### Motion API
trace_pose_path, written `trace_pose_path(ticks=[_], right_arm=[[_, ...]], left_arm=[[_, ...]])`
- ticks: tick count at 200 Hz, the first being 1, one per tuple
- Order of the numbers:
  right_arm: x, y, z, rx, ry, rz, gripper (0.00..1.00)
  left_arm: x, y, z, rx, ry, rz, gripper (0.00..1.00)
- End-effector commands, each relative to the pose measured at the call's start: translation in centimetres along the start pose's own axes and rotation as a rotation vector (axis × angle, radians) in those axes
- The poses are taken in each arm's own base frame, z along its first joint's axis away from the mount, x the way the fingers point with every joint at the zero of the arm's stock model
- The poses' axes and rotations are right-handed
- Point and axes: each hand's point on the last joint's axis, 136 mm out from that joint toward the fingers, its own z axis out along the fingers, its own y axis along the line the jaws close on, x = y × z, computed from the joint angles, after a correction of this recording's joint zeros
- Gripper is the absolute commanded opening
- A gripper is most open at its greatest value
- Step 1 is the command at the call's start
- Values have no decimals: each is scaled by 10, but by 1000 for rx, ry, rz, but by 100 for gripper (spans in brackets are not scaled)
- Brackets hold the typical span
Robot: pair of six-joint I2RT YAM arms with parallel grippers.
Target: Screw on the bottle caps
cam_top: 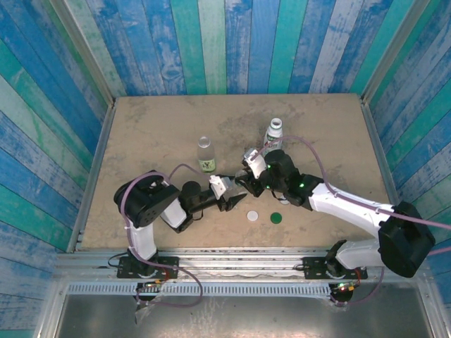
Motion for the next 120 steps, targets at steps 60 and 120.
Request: trace_pose_path(ticks=[60, 120], right_arm=[[1, -3, -6, 31, 16, -8, 33], [-15, -11, -51, 112, -97, 62, 60]], left_arm=[[3, -7, 3, 41, -10, -25, 44], [4, -9, 5, 54, -10, -24, 46]])
